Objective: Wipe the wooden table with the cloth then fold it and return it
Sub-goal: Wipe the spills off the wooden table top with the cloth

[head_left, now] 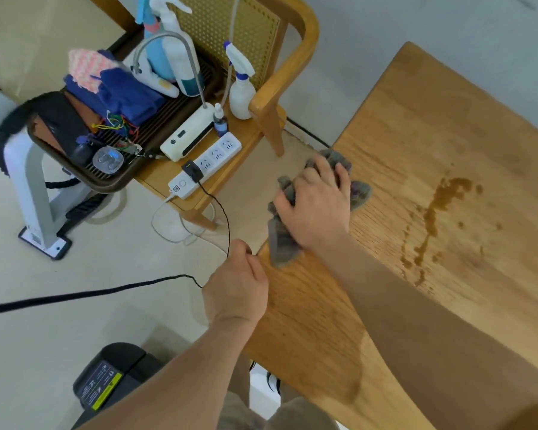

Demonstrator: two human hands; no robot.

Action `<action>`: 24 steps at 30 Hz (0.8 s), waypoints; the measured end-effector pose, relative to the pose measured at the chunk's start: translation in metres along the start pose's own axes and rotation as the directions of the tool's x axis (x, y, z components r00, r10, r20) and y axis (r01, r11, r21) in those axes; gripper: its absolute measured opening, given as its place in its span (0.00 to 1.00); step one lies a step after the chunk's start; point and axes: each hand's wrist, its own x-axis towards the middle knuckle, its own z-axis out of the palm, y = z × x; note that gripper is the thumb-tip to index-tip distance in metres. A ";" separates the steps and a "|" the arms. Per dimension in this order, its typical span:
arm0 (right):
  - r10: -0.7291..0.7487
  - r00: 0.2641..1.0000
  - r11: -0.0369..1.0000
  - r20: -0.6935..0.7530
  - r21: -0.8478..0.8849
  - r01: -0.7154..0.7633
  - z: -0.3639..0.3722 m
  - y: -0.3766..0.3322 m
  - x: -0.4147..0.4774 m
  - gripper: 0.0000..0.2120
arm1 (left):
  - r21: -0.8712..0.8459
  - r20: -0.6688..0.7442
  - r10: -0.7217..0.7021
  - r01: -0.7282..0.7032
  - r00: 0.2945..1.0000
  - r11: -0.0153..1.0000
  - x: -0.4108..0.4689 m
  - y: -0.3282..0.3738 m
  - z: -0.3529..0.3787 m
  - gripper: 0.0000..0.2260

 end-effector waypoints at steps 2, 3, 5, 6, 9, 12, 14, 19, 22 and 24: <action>-0.080 0.996 0.997 0.028 0.005 0.080 0.005 -0.016 -0.029 0.27 | -0.003 0.008 0.006 -0.006 1.000 1.000 -0.001 -0.001 -0.002 0.06; -0.116 0.993 0.993 0.032 0.019 0.115 0.008 -0.023 -0.042 0.27 | -0.009 0.013 0.002 -0.002 1.000 1.000 0.000 -0.001 -0.002 0.06; -0.167 0.986 0.985 0.011 0.042 0.167 0.013 -0.028 -0.054 0.26 | -0.012 0.022 -0.002 0.002 1.000 1.000 0.002 0.000 -0.001 0.07; -0.214 0.977 0.976 0.009 0.044 0.213 0.013 -0.024 -0.055 0.26 | -0.008 0.022 -0.003 0.004 1.000 1.000 0.002 0.001 -0.001 0.07; -0.428 0.902 0.903 0.053 -0.011 0.429 0.004 0.004 -0.037 0.27 | 0.014 0.032 -0.001 0.001 0.999 1.000 0.001 0.003 -0.003 0.06; -0.334 0.940 0.941 0.062 -0.031 0.337 -0.008 0.024 0.001 0.26 | 0.005 0.037 0.010 -0.010 0.999 1.000 0.003 0.004 -0.002 0.06; -0.149 0.989 0.989 0.007 -0.010 0.149 -0.008 0.022 0.016 0.24 | 0.011 0.052 0.009 -0.009 0.999 1.000 0.004 0.006 -0.004 0.07; 0.004 1.000 0.993 -0.006 0.115 -0.003 0.005 -0.011 -0.054 0.27 | 0.039 0.047 0.018 -0.020 0.999 0.999 0.002 0.002 -0.005 0.06; 0.001 0.999 0.999 0.042 0.047 -0.003 0.010 -0.001 -0.105 0.29 | 0.026 0.021 0.033 -0.034 0.999 0.999 0.002 0.003 -0.002 0.07; 0.073 0.995 0.997 0.073 0.024 -0.075 0.010 0.005 -0.131 0.30 | 0.029 0.006 0.048 -0.048 0.999 0.998 0.003 0.004 -0.001 0.08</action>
